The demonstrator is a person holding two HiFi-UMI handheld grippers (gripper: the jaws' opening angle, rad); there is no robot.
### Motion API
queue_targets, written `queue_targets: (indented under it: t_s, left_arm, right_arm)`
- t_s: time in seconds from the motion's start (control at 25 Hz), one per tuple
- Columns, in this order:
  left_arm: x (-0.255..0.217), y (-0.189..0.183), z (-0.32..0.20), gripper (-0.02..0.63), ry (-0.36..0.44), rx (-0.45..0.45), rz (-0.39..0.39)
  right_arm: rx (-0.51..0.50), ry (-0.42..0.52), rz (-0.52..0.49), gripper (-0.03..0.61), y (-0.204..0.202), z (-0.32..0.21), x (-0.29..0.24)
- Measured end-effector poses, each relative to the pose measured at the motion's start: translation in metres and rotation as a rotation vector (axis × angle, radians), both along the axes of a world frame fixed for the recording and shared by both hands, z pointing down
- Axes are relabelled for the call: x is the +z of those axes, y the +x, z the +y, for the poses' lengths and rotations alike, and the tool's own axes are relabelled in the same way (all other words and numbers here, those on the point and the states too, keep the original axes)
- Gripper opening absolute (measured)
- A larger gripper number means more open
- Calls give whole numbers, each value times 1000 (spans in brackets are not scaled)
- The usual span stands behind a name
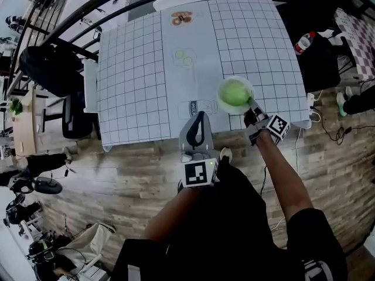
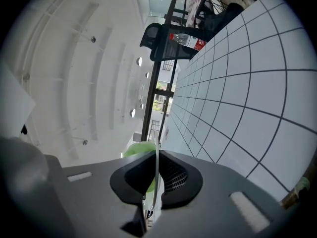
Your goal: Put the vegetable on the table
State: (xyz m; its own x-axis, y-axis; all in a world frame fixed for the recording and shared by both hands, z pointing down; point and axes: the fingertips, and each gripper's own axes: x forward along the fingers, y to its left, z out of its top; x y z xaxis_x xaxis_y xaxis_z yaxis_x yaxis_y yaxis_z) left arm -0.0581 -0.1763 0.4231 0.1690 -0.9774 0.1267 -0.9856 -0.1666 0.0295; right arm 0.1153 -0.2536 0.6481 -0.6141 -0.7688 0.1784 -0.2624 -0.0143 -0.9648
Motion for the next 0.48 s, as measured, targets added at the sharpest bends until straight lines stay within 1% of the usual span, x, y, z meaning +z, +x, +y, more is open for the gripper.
queue_targets:
  t_s: [0.08,0.24,0.32,0.4,0.48]
  left_arm:
    - [5,8,-3,9,1,7,-4]
    - [17,29,-11,9,-6,31,-14]
    - [21,40,-15,9,-10,45,-2]
    - [25,51,-16,9,-15,62,22]
    - [31,62,-14,9,-24,80,26]
  right_arm:
    - [11,9,-17,9,-1,-2,5]
    - [27,-31,17,9,4,-4,22]
    - [36,-41,14,9,4,-6,26]
    - [46,-26,-17,9,2,-10,26]
    - [56,-37,-24,9,5,-10,30]
